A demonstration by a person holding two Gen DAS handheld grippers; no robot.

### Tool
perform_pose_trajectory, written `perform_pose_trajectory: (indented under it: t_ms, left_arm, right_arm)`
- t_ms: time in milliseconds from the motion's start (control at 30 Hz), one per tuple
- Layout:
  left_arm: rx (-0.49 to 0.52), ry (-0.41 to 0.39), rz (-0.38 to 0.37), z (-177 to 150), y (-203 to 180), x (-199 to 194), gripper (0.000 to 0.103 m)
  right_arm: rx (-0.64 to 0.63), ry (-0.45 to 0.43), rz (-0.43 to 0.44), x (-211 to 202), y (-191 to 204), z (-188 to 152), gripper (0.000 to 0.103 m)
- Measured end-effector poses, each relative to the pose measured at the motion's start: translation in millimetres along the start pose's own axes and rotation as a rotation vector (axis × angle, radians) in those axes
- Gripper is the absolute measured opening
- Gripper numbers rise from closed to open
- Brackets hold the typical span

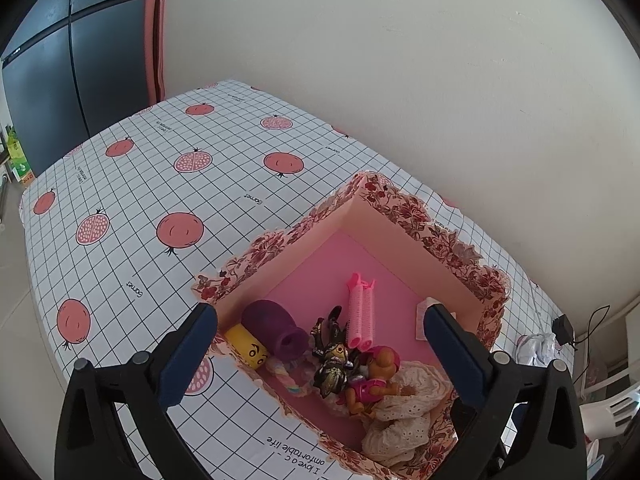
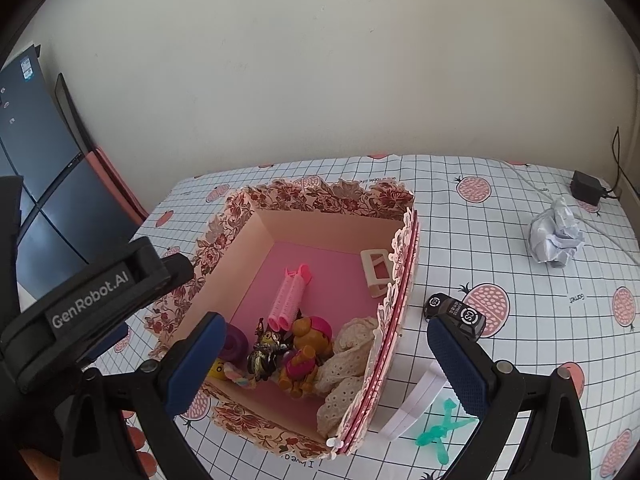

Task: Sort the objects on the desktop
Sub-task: 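Withdraw both tools from the box toward the white piece and green figure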

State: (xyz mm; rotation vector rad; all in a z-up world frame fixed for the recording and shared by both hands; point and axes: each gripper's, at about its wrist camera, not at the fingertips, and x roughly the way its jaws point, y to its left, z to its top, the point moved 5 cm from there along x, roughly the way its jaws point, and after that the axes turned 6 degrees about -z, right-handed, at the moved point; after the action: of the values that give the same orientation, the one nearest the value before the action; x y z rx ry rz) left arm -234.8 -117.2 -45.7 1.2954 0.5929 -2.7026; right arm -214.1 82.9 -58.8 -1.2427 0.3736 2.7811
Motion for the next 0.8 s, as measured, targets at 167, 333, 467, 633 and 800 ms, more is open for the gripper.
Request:
perform_pose_trajectory:
  t_ms: [167, 333, 467, 633, 800]
  left_arm:
    - [0.005, -0.008, -0.017, -2, -11, -5, 0.103]
    - [0.032, -0.049, -0.032, -2, -30, -21, 0.103]
    - [0.053, -0.059, -0.061, -6, -50, -29, 0.103]
    - [0.076, -0.059, -0.091, -16, -75, -31, 0.103]
    - [0.100, -0.083, -0.132, -27, -104, -39, 0.103]
  right_arm:
    - [0.001, -0.006, -0.004, -7, -8, 3, 0.102]
    - [0.014, -0.030, -0.005, -22, -22, 11, 0.102]
    - [0.019, -0.051, -0.028, -36, -37, 17, 0.102]
    - [0.040, -0.062, -0.061, -48, -64, 24, 0.102]
    - [0.040, -0.083, -0.102, -62, -87, 29, 0.102]
